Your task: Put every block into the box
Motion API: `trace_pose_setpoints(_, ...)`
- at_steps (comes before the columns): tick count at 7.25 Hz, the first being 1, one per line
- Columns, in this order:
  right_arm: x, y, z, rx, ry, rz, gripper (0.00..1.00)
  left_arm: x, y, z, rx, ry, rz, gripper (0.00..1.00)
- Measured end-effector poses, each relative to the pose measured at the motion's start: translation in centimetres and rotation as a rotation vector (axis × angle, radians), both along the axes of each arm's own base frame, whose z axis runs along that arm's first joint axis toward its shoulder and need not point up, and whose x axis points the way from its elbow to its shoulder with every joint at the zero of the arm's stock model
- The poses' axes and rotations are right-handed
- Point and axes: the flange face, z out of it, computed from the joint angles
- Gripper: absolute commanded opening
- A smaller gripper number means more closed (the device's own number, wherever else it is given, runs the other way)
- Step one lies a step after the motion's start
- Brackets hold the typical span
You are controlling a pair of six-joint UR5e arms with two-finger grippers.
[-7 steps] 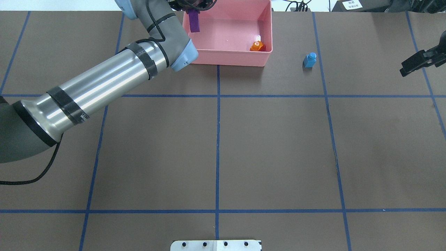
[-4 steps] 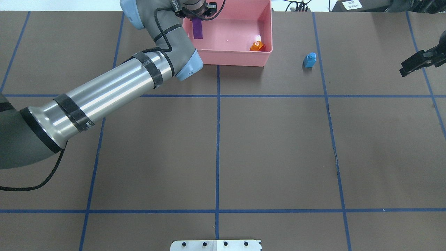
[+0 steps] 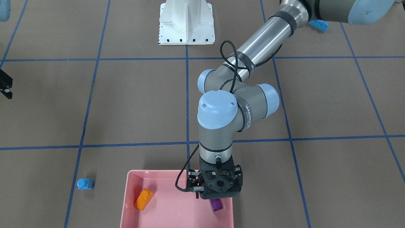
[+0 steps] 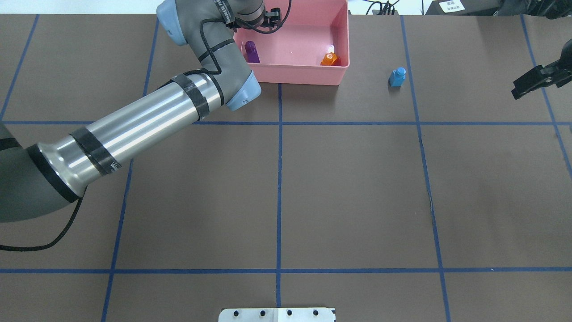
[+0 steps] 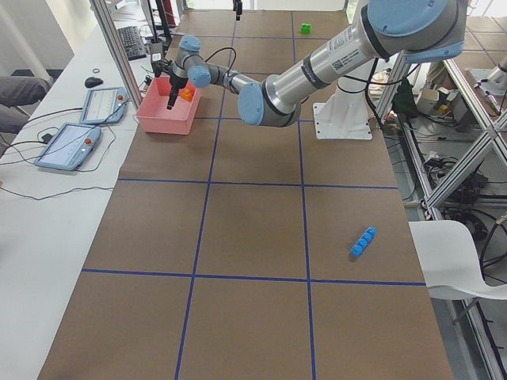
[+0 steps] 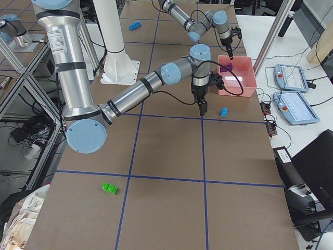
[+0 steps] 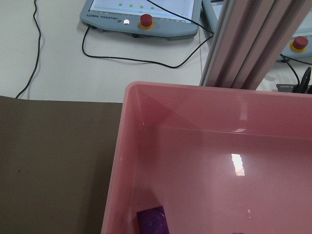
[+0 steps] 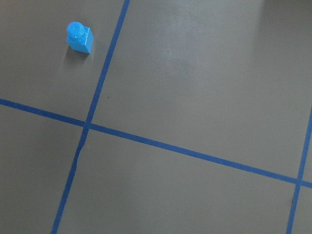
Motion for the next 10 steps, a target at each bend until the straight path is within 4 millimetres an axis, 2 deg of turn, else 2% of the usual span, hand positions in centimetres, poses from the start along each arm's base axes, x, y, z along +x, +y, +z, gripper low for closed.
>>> trace_pose_setpoints(2, -1.9, -2.1, -0.1, -0.021, -0.005, 0.009, 0.99, -2.2, 1.9, 2.7, 0.127, -0.069, 0.06, 0.99)
trace_pose_setpoints(4, -5.5, -7.0, -1.8, -0.043, -0.034, 0.062, 0.99, -5.6, 4.8, 6.6, 0.182, -0.06, 0.184, 0.99)
trace_pose_setpoints(5, -7.3, -9.5, -1.2, -0.038, -0.05, 0.08, 0.99, -7.8, 6.8, 9.2, 0.188, -0.041, 0.222, 0.99)
trace_pose_setpoints(7, -10.2, -13.1, 1.9, -0.015, -0.104, 0.134, 0.99, -13.0, 12.5, 13.7, 0.197, 0.006, 0.281, 1.0)
trace_pose_setpoints(8, -12.3, -15.1, 2.2, -0.01, -0.123, 0.165, 0.99, -15.7, 15.6, 15.4, 0.21, 0.019, 0.3, 1.0)
trace_pose_setpoints(9, -15.5, -17.2, 1.6, -0.009, -0.13, 0.207, 0.98, -17.8, 18.1, 16.2, 0.221, 0.027, 0.306, 1.0)
trace_pose_setpoints(10, -19.3, -18.6, 1.0, -0.006, -0.135, 0.253, 0.96, -19.0, 19.5, 16.5, 0.226, 0.034, 0.304, 1.0)
